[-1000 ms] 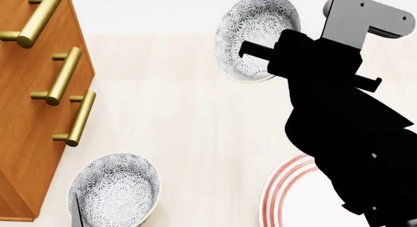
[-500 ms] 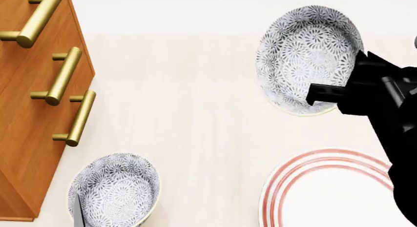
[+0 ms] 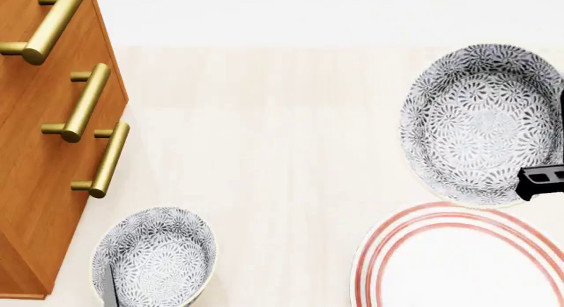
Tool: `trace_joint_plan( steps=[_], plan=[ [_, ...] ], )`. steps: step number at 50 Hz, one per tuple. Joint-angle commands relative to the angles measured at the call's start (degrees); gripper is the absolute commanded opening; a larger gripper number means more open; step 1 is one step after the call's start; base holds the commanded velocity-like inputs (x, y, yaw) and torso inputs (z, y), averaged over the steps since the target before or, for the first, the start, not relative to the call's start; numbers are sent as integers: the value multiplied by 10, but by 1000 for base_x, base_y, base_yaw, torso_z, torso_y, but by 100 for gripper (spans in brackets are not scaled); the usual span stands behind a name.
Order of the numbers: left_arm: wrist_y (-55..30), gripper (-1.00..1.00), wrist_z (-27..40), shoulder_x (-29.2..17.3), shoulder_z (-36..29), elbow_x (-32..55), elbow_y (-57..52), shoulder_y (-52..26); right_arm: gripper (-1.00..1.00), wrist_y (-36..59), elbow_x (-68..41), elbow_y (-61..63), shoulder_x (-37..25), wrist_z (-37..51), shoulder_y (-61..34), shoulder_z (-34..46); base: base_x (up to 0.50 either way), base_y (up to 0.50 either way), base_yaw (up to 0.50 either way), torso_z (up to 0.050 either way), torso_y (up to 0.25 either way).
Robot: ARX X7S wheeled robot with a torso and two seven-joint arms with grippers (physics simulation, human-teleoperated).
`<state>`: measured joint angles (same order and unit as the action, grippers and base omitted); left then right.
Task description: Pick up the bowl and put it in the front on the plate.
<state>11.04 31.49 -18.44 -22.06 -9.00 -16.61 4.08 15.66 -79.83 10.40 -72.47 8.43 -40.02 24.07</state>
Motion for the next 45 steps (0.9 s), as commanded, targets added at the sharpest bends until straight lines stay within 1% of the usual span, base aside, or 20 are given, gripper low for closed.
trace_joint_plan(
  steps=[1,7,9,15,18,25,35,38,40,45],
  plan=[
    [-4,100,-8,4,3,1,1,-3,-100,-45,58,-29,-23,-98,43,-10,0,0,0,0,0],
    [-4,100,-9,3,1,2,1,-3,-100,-85,71,-38,-45,-136,77,-12,0,0,0,0,0],
    [-6,100,-9,3,0,3,0,-3,-100,-85,73,-48,-45,-138,78,-12,0,0,0,0,0],
    [-4,100,-9,2,-2,4,4,-4,-100,-118,104,-36,-51,-163,110,-2,0,0,0,0,0],
    [-5,100,-10,1,-3,5,4,-5,-100,-135,115,-20,-65,-174,124,-1,0,0,0,0,0],
    [-6,100,-9,1,-4,7,4,-5,-100,-181,106,-8,-94,-200,163,-1,0,0,0,0,0],
    [-4,100,-8,0,-6,9,7,-6,-100,-227,106,-2,-118,-224,196,3,0,0,0,0,1],
    [-3,100,-8,-1,-6,11,8,-7,-100,-246,94,-2,-132,-232,208,4,0,0,0,0,0],
    [-4,100,-9,-1,-7,12,8,-7,-100,-275,83,3,-150,-243,226,12,0,0,0,0,0],
    [-5,100,-9,-2,-7,13,8,-7,-100,-284,88,3,-150,-244,234,16,0,0,0,0,0]
  ],
)
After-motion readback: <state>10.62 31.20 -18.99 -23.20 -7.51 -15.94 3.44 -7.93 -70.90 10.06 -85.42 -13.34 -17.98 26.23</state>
